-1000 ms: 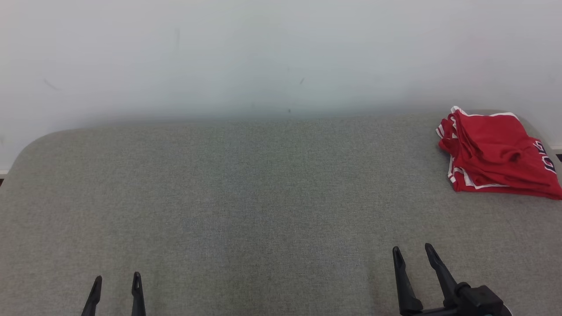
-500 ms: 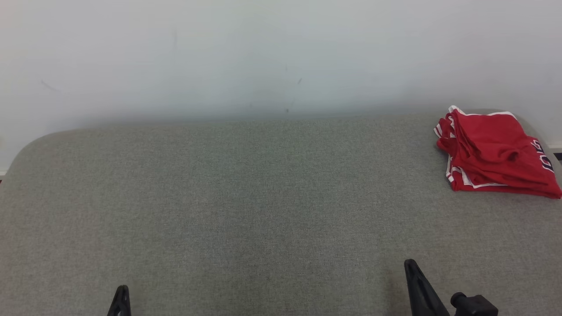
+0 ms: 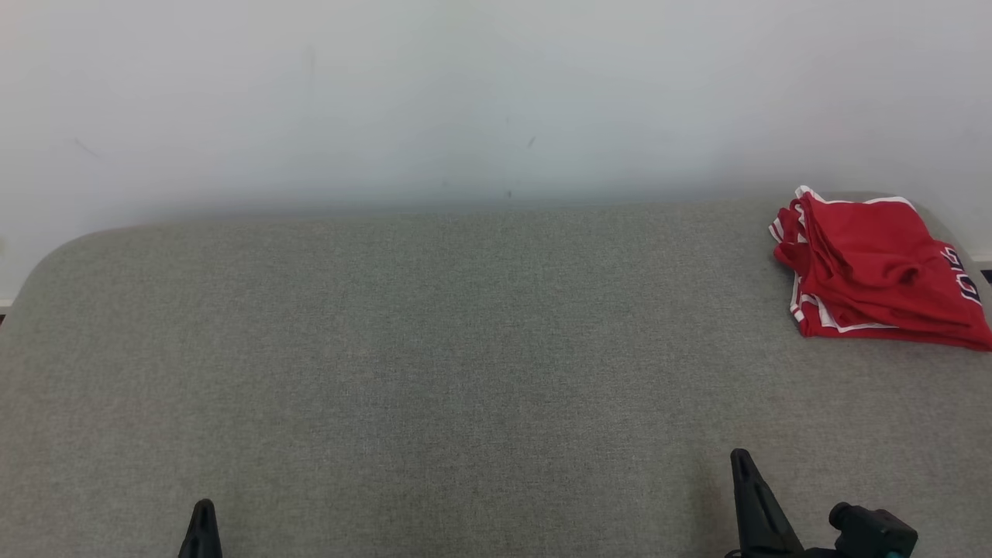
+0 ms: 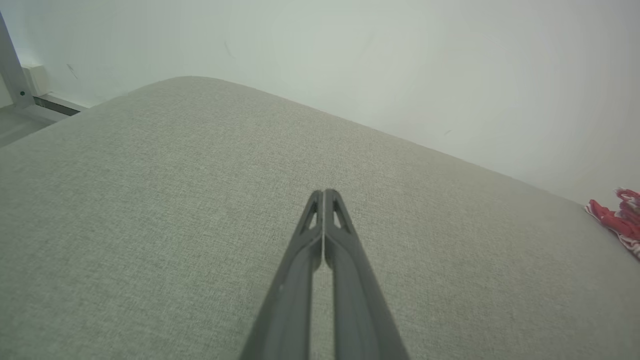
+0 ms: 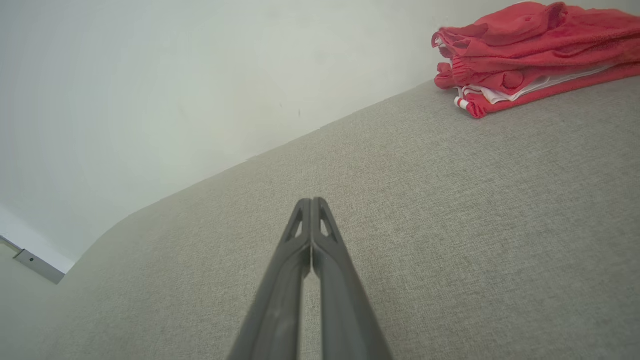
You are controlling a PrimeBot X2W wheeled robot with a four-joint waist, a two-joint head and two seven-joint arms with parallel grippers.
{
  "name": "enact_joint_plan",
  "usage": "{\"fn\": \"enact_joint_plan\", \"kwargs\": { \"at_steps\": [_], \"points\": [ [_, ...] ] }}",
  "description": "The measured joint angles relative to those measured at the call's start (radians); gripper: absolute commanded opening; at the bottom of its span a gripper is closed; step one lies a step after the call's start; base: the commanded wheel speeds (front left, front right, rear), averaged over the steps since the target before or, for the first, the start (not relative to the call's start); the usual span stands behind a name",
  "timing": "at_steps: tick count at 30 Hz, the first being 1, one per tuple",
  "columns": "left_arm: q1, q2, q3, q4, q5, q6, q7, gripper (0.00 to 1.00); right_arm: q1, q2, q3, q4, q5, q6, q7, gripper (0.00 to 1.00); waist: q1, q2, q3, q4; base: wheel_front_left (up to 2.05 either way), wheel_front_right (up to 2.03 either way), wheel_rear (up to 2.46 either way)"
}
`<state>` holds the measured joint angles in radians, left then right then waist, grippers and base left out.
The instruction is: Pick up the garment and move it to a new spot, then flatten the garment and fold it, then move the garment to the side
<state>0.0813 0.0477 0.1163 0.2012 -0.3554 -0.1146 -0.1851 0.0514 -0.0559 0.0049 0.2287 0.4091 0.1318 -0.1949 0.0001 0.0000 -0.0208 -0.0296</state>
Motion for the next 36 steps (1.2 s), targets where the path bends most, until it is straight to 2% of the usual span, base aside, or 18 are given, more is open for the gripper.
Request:
{"fn": "enact_joint_plan", "kwargs": {
  "at_steps": [18,36],
  "points": [
    [-0.044,0.000,-0.004,0.007,-0.320,-0.001,0.074,0.00,-0.037,-0.006,-0.018,0.004,0.314,0.000,0.067,0.00,0.0001,0.0000,0.004,0.005,0.00,0.00,0.00],
    [-0.078,0.000,-0.004,0.016,-0.554,-0.008,0.131,0.00,-0.067,-0.009,-0.035,0.006,0.544,0.000,0.122,0.00,0.0000,0.0000,0.008,0.010,0.00,0.00,0.00]
  ]
}}
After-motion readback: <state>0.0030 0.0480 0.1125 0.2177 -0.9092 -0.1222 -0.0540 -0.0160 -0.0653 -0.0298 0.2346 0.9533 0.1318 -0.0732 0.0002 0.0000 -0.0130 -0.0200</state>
